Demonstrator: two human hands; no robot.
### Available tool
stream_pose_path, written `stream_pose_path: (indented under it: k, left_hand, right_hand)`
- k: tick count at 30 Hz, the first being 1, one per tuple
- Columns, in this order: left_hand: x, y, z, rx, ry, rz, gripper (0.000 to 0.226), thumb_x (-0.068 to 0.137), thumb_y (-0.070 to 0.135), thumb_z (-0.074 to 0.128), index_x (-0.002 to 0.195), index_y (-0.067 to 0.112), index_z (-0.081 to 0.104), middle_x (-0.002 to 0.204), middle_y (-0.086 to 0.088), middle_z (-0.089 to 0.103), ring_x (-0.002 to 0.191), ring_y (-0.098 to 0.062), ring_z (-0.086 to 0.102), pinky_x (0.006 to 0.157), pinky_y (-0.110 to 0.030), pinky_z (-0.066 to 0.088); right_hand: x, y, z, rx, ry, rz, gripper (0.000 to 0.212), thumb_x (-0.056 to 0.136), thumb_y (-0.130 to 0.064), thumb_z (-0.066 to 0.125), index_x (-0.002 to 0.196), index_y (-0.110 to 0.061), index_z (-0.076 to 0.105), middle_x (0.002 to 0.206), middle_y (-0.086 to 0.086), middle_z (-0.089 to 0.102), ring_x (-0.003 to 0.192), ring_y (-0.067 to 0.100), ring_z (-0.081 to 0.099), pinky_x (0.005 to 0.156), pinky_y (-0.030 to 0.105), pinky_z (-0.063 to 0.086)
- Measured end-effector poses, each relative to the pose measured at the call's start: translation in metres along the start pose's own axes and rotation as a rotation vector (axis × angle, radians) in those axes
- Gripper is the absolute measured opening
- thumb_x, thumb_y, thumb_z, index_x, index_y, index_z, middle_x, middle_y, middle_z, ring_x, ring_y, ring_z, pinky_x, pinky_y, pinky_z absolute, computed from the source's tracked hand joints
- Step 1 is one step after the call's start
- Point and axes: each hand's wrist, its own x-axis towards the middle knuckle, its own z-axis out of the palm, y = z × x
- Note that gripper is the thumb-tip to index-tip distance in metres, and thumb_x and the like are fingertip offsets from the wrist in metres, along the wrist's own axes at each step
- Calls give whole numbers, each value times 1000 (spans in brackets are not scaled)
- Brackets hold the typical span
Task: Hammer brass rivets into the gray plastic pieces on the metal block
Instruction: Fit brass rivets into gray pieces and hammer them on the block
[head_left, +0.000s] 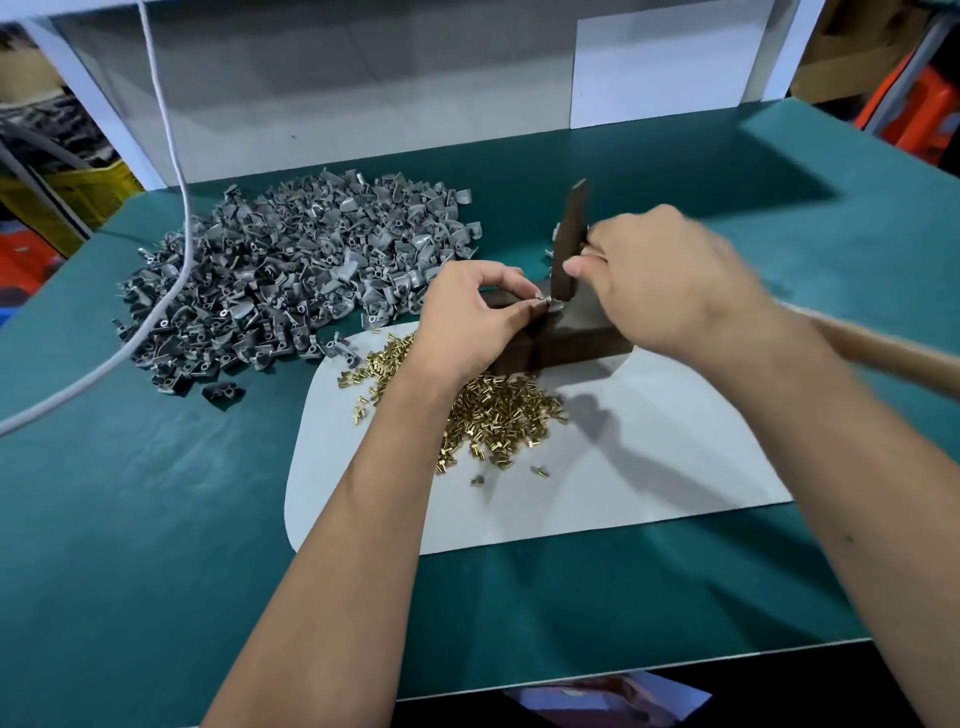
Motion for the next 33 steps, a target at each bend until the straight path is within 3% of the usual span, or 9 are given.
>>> stream_pose_path:
  k: [4, 8, 10, 13, 17, 20, 23, 27, 33]
  left_hand:
    - [1, -1, 0, 17, -2, 0, 9, 83, 9, 83, 82, 16, 77, 104, 3, 72, 100, -7, 71, 98, -27, 55]
    - [0, -1, 1, -15, 5, -14, 9, 82, 6, 84, 82, 13, 77, 103, 2, 71, 96, -11, 72, 95, -29, 56]
    - [0, -1, 0, 13, 0, -3, 6, 83, 7, 83, 85, 11, 78, 99, 6, 71, 99, -13, 72, 97, -31, 56]
    - [1, -1, 0, 28, -9, 8, 7, 83, 9, 83, 84, 14, 78, 96, 9, 72, 100, -11, 72, 99, -31, 55]
    - [0, -1, 0, -11, -14, -7, 6, 83, 6, 83, 86, 9, 78, 97, 8, 72, 95, -7, 72, 99, -30, 56]
    - [1, -1, -1, 16, -6, -10, 5, 84, 9, 83, 86, 10, 79, 102, 6, 72, 100, -9, 71, 101, -32, 54]
    - [1, -1, -1, 24, -7, -10, 7, 84, 9, 83, 84, 14, 79, 102, 6, 72, 101, -7, 71, 101, -32, 54]
    - [0, -1, 0, -20, -9, -25, 7, 83, 5, 82, 85, 11, 78, 106, 0, 72, 98, -7, 72, 100, -33, 55]
    - [-1, 0, 1, -4, -10, -13, 16, 84, 7, 81, 79, 21, 78, 111, -2, 72, 108, -4, 68, 106, -32, 51]
  right_hand:
    - [-1, -1, 0, 77, 222, 35, 29, 105, -42, 47, 105, -18, 62, 90, 18, 64, 78, 43, 55, 67, 40, 42]
    - [-2, -1, 8, 18, -36, 5, 24, 107, -39, 46, 98, -22, 60, 97, 14, 65, 89, 41, 56, 71, 39, 41]
    - [1, 0, -2, -17, 22, 1, 24, 104, -43, 49, 87, -26, 53, 84, 10, 57, 76, 37, 48, 67, 38, 39]
    - [-1, -3, -3, 107, 220, 38, 26, 103, -43, 49, 95, -21, 59, 85, 14, 60, 73, 38, 50, 66, 39, 42]
    - [-4, -8, 7, 44, -29, 49, 25, 106, -39, 47, 96, -20, 60, 93, 13, 62, 84, 39, 55, 69, 36, 36]
    - [1, -5, -6, -18, 59, 30, 26, 104, -41, 50, 86, -23, 55, 82, 10, 57, 71, 36, 48, 66, 35, 37]
    - [-1, -7, -2, 85, 239, 38, 26, 104, -41, 49, 100, -20, 63, 92, 15, 68, 81, 42, 61, 68, 39, 43]
    - [-3, -3, 9, 45, -18, 34, 21, 106, -38, 48, 93, -24, 58, 89, 7, 63, 89, 37, 58, 69, 36, 39]
    - [-1, 16, 0, 58, 109, 57, 29, 99, -46, 56, 98, -19, 67, 91, 11, 69, 88, 40, 62, 70, 37, 46]
